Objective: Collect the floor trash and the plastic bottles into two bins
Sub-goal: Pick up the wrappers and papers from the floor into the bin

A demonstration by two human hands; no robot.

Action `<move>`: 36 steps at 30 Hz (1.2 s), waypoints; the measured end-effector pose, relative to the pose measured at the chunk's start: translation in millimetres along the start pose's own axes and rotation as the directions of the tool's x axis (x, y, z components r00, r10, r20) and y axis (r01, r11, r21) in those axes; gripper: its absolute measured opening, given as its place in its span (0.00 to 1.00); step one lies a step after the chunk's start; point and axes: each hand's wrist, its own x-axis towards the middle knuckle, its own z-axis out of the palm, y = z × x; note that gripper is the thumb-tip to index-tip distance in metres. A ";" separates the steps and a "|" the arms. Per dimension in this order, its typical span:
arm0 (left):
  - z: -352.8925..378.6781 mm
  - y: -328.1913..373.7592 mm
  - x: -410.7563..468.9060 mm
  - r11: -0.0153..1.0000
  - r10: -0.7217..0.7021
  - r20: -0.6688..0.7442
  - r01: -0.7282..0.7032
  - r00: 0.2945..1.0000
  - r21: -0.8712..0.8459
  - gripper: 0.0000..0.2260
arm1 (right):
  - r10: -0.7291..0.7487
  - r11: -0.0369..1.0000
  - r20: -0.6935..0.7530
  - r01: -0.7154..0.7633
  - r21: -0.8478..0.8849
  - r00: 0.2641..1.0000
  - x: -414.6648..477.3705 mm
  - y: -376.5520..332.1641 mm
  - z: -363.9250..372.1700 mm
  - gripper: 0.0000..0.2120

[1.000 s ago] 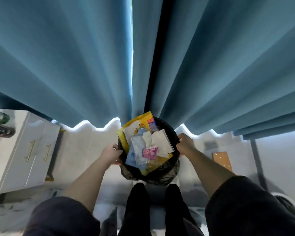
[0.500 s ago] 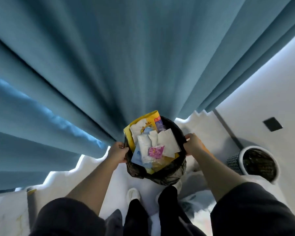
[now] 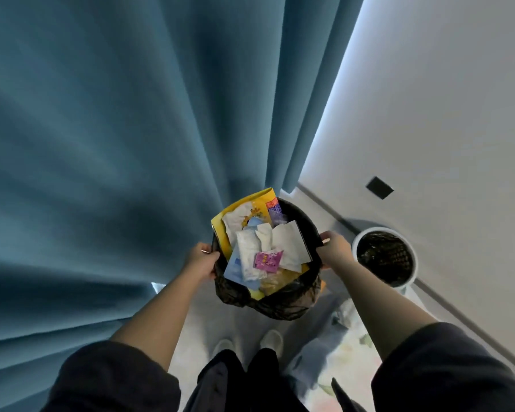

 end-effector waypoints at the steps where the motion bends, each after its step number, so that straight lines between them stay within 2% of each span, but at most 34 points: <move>1: 10.9 11.9 5.9 1.000 0.014 0.017 -0.014 1.000 0.015 0.05 | 0.022 0.999 -0.012 -0.021 0.025 1.000 7.1 4.5 -9.5 0.10; 3: 31.9 36.3 16.8 0.998 0.036 0.049 -0.039 0.998 0.051 0.04 | 0.062 0.996 -0.028 -0.061 0.060 0.998 18.7 9.3 -28.3 0.10; 7: 69.6 85.7 42.7 0.992 0.058 0.114 -0.071 0.992 0.107 0.08 | 0.146 0.982 -0.089 -0.134 0.130 0.985 46.6 17.0 -58.3 0.12; 14: 150.1 171.0 115.6 0.972 0.073 0.241 -0.123 0.968 0.200 0.04 | 0.315 0.922 -0.154 -0.263 0.284 0.937 127.3 26.6 -91.4 0.11; 16: 175.9 192.6 141.4 0.974 0.061 0.246 -0.111 0.967 0.197 0.04 | 0.373 0.868 -0.135 -0.294 0.400 0.918 157.8 30.8 -94.7 0.12; 19: 216.0 208.6 199.1 0.976 0.023 0.253 -0.077 0.967 0.203 0.03 | 0.466 0.682 -0.020 -0.345 0.645 0.885 200.4 35.1 -97.5 0.12; 22: 259.9 208.6 254.9 0.983 -0.031 0.254 -0.016 0.967 0.183 0.02 | 0.508 0.545 0.069 -0.383 0.746 0.859 244.3 45.7 -96.4 0.09; 27: 320.6 202.8 291.9 0.981 -0.133 0.266 0.089 0.955 0.170 0.04 | 0.539 0.410 0.147 -0.410 0.814 0.830 326.5 90.4 -66.3 0.09; 30: 354.3 173.3 338.5 0.980 -0.164 0.249 0.129 0.955 0.153 0.07 | 0.524 0.402 0.190 -0.437 0.804 0.831 376.6 126.6 -35.3 0.14; 33: 386.1 144.4 389.5 0.977 -0.174 0.216 0.142 0.961 0.158 0.18 | 0.510 0.389 0.221 -0.452 0.802 0.831 421.7 157.6 -5.2 0.18; 36: 411.4 125.3 424.3 0.976 -0.183 0.178 0.156 0.967 0.155 0.23 | 0.504 0.394 0.222 -0.451 0.801 0.835 455.9 181.3 19.7 0.20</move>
